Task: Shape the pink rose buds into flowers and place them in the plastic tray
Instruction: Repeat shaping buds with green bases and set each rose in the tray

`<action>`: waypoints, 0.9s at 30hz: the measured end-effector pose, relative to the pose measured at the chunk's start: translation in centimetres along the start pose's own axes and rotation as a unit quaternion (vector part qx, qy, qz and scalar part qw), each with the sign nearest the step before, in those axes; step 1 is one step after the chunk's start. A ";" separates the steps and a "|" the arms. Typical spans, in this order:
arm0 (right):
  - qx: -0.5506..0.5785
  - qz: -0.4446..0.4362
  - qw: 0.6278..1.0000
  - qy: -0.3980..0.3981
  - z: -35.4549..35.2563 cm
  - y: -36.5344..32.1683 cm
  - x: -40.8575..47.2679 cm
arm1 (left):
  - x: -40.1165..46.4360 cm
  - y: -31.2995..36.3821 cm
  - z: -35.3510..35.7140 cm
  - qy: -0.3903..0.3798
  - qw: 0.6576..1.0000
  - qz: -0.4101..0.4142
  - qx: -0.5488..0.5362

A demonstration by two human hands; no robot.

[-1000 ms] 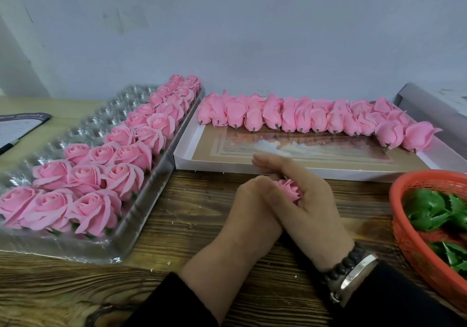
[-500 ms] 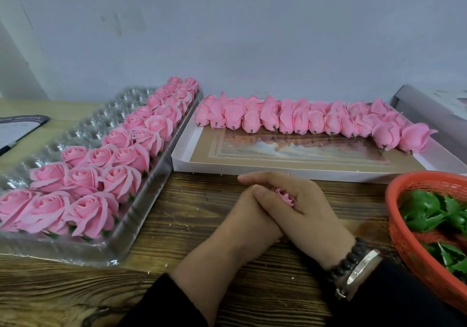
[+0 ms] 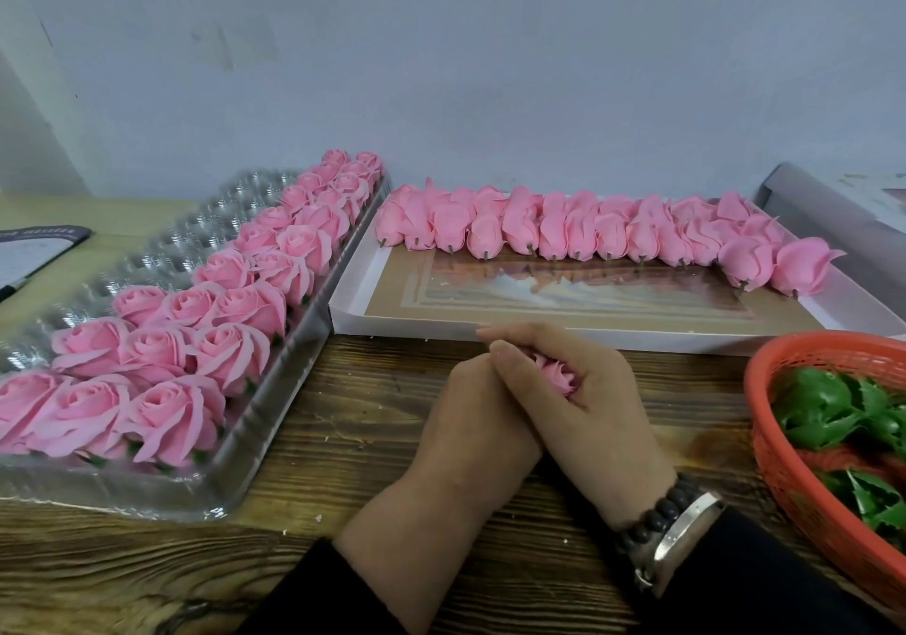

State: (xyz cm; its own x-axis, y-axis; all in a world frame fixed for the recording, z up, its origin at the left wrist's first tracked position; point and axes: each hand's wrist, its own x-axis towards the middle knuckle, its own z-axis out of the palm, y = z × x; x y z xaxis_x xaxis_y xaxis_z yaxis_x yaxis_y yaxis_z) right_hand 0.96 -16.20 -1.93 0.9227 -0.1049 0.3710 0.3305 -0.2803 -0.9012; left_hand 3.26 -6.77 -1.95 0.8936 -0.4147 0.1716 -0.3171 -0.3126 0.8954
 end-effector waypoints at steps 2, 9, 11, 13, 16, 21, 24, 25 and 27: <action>-0.004 -0.002 1.000 0.000 0.0 0.0 0.1 | 0.2 0.1 0.1 -0.012 1.000 -0.001 -0.015; 0.008 0.005 0.999 -0.048 -0.7 0.1 0.6 | 0.4 0.4 -0.5 -0.089 0.991 -0.013 -0.101; 0.003 0.005 0.998 -0.068 -0.7 0.1 0.5 | 0.3 0.5 -0.7 -0.110 0.990 0.001 -0.090; -0.009 0.003 0.997 -0.081 -0.7 0.1 0.4 | 0.3 0.7 -0.8 -0.116 0.991 0.023 -0.067; -0.016 -0.007 0.996 -0.091 -0.7 0.0 0.4 | 0.3 0.5 -0.8 -0.119 0.991 0.040 -0.044; 0.090 -0.025 0.996 0.010 -1.0 0.1 0.6 | 0.1 0.4 -1.0 -0.051 0.996 0.013 -0.071; 0.095 -0.029 0.995 0.029 -0.9 0.2 0.6 | 0.2 0.4 -0.9 -0.015 0.999 0.023 -0.026; 0.088 -0.028 0.995 0.028 -0.7 0.2 0.5 | 0.2 0.4 -0.8 -0.007 0.999 0.025 -0.018; 0.051 -0.027 0.998 0.022 -0.3 0.2 0.3 | 0.2 0.4 -0.5 -0.002 1.000 0.028 0.007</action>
State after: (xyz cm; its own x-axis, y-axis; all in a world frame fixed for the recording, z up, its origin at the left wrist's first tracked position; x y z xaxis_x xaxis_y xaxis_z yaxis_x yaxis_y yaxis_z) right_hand 1.23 -16.58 -1.91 0.8940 -0.1347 0.4273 0.4002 -0.1884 -0.8968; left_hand 3.49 -6.53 -1.37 0.8728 -0.4360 0.2193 -0.3708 -0.3001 0.8789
